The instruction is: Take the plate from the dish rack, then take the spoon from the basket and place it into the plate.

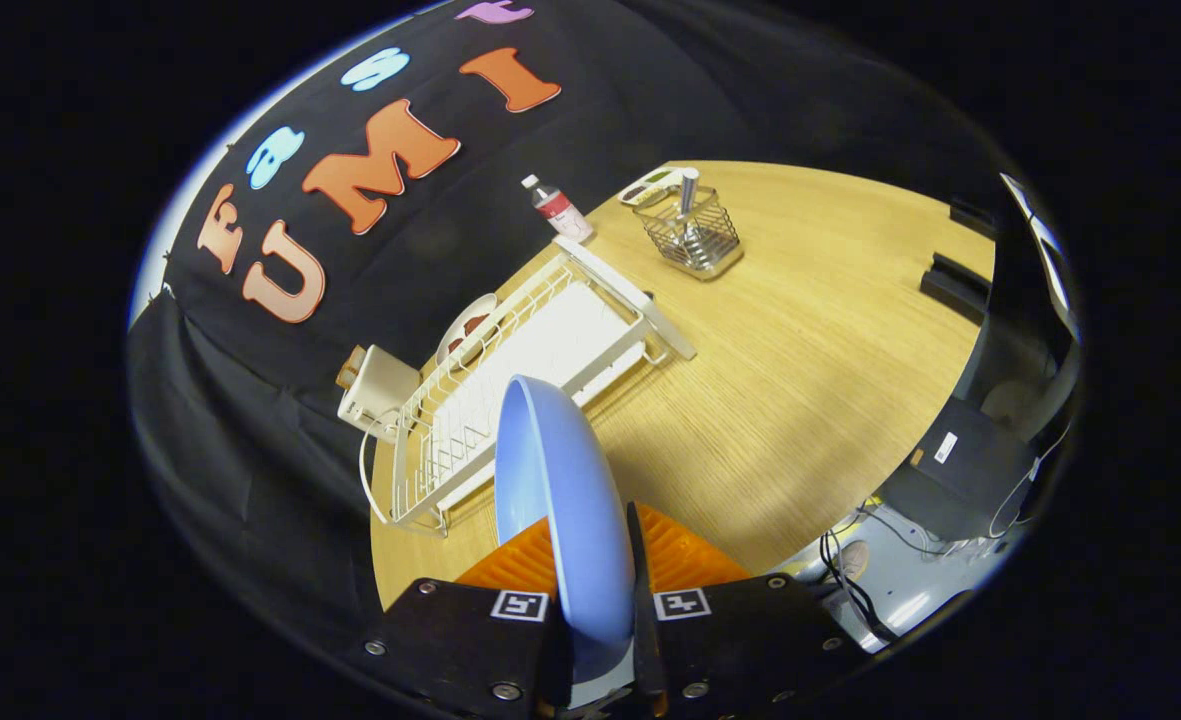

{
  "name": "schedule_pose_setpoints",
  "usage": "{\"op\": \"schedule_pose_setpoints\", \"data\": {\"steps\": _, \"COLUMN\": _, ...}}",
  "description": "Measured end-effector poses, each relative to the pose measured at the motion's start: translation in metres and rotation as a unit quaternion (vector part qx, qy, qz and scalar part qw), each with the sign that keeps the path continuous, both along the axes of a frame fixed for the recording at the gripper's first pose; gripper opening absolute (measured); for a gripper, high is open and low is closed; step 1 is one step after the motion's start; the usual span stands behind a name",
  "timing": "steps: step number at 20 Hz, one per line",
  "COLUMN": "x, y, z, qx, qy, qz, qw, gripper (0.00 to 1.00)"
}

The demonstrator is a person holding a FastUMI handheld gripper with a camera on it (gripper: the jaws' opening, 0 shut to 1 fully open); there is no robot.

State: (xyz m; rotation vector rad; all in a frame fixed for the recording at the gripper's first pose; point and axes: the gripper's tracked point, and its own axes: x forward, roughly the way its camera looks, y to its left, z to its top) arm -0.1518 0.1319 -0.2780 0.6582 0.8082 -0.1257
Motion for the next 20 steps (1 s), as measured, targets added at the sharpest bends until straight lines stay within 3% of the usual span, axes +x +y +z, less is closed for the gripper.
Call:
{"op": "schedule_pose_setpoints", "data": {"steps": 11, "x": 0.017, "y": 0.027, "z": -0.054, "qx": 0.106, "qy": 0.031, "qz": 0.001, "qw": 0.994, "gripper": 0.24}}
{"op": "schedule_pose_setpoints", "data": {"steps": 20, "x": 0.009, "y": 0.023, "z": -0.063, "qx": 0.133, "qy": 0.062, "qz": -0.004, "qw": 0.989, "gripper": 0.27}}
